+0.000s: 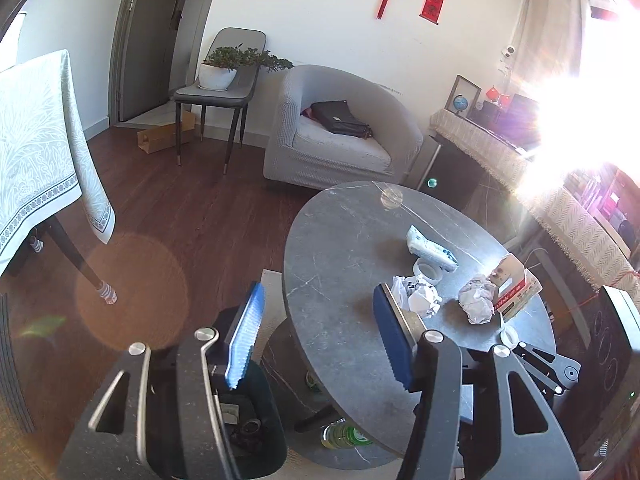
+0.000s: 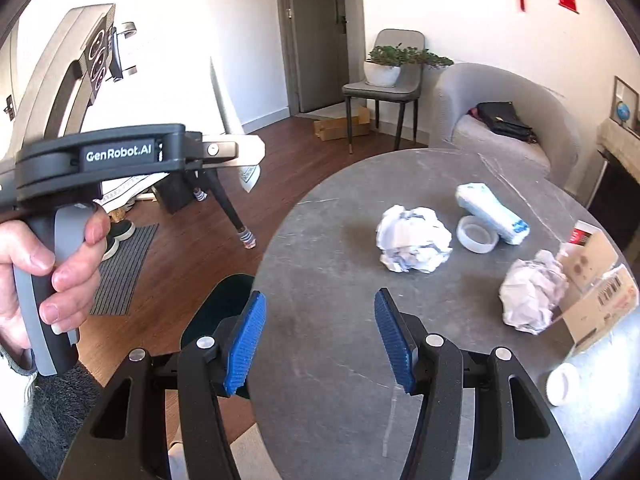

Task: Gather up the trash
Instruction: 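Move both tools back over the table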

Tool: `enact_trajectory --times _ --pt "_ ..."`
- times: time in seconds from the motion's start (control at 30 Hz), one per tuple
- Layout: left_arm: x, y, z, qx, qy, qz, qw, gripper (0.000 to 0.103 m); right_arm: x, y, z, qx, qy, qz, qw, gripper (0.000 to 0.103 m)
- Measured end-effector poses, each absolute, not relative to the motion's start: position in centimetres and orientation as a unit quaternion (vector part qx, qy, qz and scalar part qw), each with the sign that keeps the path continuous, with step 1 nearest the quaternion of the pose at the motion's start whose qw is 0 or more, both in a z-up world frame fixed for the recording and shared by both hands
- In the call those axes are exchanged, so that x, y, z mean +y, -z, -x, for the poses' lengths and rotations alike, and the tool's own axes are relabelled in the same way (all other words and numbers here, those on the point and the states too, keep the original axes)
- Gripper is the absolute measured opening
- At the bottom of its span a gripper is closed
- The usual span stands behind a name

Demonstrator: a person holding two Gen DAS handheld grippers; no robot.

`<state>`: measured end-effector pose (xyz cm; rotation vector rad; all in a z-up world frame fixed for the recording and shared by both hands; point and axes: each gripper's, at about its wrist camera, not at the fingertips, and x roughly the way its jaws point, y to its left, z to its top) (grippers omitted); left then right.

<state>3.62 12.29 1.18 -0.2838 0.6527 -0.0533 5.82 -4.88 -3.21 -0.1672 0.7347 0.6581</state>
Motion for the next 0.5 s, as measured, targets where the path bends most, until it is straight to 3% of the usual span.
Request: enact_trajectory --times 0.23,0.5 --pt "8.2 -0.6 -5.3 0.331 0.051 0.115 0.935 0.067 -9.4 2.9 -6.3 0.348 -0.278 0.061 0.893 0.060" --pt "4.4 1.1 -7.7 0.354 0.067 0.098 0.928 0.067 -13.9 2.9 -6.5 0.347 -0.250 0.035 0.903 0.067"
